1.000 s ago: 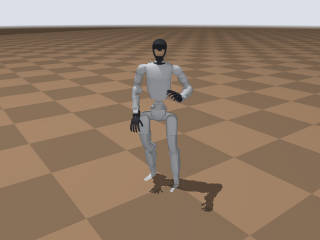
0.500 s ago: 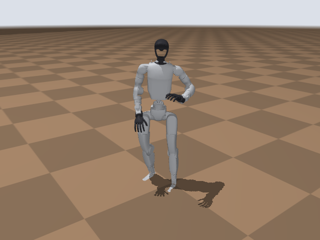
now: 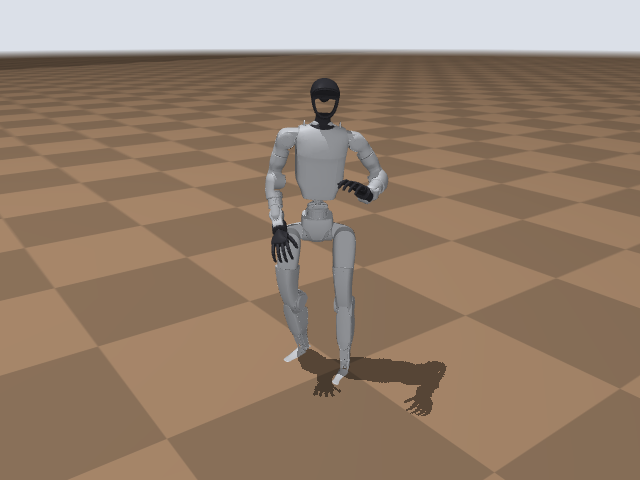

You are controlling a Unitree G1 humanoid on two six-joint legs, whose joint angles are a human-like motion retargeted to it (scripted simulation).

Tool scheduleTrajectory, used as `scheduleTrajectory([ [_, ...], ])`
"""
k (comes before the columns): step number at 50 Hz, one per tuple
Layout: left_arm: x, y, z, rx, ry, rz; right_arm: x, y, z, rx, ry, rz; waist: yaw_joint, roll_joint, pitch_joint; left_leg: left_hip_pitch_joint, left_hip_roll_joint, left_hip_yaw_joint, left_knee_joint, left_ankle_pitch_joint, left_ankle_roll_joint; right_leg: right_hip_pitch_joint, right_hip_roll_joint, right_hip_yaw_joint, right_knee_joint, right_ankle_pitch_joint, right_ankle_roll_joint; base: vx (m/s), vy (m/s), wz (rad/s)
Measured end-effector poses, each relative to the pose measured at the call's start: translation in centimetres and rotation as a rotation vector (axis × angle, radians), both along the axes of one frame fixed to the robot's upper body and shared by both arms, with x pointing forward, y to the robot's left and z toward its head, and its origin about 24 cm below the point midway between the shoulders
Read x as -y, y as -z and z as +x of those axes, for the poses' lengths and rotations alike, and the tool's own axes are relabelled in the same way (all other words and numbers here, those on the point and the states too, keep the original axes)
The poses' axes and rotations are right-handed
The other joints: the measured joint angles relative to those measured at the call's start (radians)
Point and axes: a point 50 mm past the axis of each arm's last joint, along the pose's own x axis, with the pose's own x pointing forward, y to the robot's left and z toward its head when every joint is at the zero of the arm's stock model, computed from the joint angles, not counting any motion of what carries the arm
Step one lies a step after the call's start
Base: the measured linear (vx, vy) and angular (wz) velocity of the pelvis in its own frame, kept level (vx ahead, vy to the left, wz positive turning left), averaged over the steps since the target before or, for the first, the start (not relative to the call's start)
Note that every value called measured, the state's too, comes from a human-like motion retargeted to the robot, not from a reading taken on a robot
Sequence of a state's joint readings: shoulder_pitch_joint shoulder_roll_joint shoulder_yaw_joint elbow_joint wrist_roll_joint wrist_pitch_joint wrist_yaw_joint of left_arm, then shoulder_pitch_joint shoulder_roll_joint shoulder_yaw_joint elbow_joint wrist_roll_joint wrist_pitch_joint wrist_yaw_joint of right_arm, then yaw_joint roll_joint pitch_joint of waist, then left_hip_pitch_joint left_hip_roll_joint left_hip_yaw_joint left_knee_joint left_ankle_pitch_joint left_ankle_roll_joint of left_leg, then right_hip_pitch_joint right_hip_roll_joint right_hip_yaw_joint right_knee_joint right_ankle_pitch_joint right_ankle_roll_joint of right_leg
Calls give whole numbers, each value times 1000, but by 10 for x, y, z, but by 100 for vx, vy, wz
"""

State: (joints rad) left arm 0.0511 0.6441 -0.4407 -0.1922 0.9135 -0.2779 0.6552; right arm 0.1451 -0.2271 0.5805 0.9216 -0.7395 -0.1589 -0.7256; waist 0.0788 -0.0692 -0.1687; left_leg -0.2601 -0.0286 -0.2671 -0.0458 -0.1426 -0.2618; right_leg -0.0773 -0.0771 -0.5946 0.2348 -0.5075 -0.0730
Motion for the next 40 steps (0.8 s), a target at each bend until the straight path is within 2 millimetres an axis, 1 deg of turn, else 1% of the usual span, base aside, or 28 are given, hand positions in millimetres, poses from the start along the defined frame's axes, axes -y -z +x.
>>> scheduleTrajectory([
  [3,-7,-4,-2,10,-38,-13,2,-10,12,75,30,45,5,2,11,1,-4,1,0,4,0,-1,-5,-3,9,-2,-1,0,0,0],
  [5,-13,-3,-5,1,-65,-18,1,-22,28,162,50,91,8,4,17,2,-6,2,0,7,0,-1,-8,-5,16,-3,-1,0,0,0],
  [6,-16,-3,-7,-5,-80,-23,-1,-32,40,228,58,124,8,6,18,3,-8,4,0,8,0,-2,-10,-6,19,-4,-1,0,0,0],
  [8,-23,-4,-9,-7,-112,-34,-4,-58,66,386,70,196,5,7,27,5,-9,13,2,5,0,-3,-7,3,24,-14,-9,0,0,0],
  [10,-28,-5,-12,-13,-138,-46,-5,-82,83,519,82,254,8,9,32,7,-11,14,0,12,0,-4,-16,-5,35,-10,-4,0,0,0],
  [12,-34,-9,-13,-4,-161,-61,-1,-109,94,651,90,300,3,10,43,8,-13,21,3,11,0,-6,-15,1,42,-19,-10,0,0,0],
  [15,-38,-12,-15,-6,-178,-80,3,-142,103,821,98,355,4,14,49,12,-19,19,0,23,0,-7,-31,-13,61,-16,-3,0,0,0],
  [16,-40,-15,-14,1,-180,-86,5,-157,105,889,94,373,1,15,54,13,-20,24,1,20,0,-8,-30,-8,64,-24,-7,0,0,0],
  [21,-42,-24,-14,11,-166,-106,6,-219,107,1172,54,457,1,20,57,18,-31,21,-1,32,0,-8,-52,-23,91,-27,1,0,0,0],
  [25,-41,-29,-13,19,-153,-115,3,-263,101,1376,-7,530,1,19,58,20,-39,23,-2,39,0,-10,-66,-30,108,-31,4,0,0,0],
  [28,-41,-30,-12,18,-149,-123,-2,-293,94,1511,-68,593,2,16,59,21,-46,26,-2,43,0,-11,-76,-34,118,-33,6,0,0,0],
  [35,-39,-28,-12,-1,-144,-136,-17,-351,72,1768,-254,774,6,3,59,23,-59,36,-3,49,0,-12,-93,-36,131,-30,13,0,0,0],
  [40,-42,-22,-9,-41,-151,-114,-27,-381,56,1893,-403,909,10,-8,60,22,-69,45,-4,55,0,-14,-104,-36,134,-25,17,0,0,0],
])
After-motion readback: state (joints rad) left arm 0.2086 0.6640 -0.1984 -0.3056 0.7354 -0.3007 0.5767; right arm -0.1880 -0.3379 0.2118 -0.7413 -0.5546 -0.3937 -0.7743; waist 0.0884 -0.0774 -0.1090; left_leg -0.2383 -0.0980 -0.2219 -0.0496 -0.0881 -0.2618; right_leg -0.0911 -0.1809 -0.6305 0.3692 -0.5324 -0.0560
